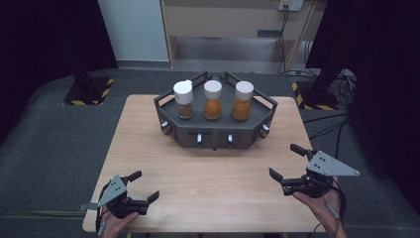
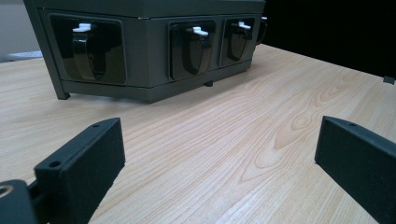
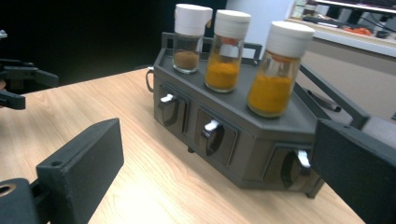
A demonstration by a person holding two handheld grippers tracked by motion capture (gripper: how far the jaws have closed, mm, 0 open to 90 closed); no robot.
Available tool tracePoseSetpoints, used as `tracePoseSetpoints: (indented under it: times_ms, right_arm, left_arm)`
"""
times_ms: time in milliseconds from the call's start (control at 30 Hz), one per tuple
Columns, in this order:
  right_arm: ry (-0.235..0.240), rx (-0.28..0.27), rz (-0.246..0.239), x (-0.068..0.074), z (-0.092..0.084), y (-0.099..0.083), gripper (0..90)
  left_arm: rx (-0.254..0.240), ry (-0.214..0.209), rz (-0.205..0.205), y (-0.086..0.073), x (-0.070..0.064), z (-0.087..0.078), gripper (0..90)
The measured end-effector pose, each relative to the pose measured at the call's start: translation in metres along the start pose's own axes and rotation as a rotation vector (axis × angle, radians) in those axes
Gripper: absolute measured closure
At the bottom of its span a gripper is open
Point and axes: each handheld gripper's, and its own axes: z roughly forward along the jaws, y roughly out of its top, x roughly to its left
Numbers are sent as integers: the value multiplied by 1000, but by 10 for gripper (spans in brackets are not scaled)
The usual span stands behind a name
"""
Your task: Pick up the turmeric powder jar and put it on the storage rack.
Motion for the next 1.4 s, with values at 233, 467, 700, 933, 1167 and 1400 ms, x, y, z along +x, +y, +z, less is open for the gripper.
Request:
tracePoseSetpoints:
  times_ms: [233,467,700,933,1167,1400]
  right_arm:
    - [-7,24,72,0,-9,-34,28]
    - [-32,65,106,4,-12,-57,28]
    - [-43,76,137,4,-12,-75,36]
    - [-42,82,164,3,-9,-85,39]
    - [-38,79,152,2,-8,-89,43]
    - [-19,93,161,-2,-3,-94,45]
  left_arm:
    - [3,-1,2,0,0,0,5]
    - [1,3,1,0,0,0,6]
    - [-7,10,1,0,-1,-2,6]
    - [-8,2,11,0,-1,-1,6]
    - [-5,-6,18,1,-2,1,6]
    - [-5,-19,24,1,-1,3,6]
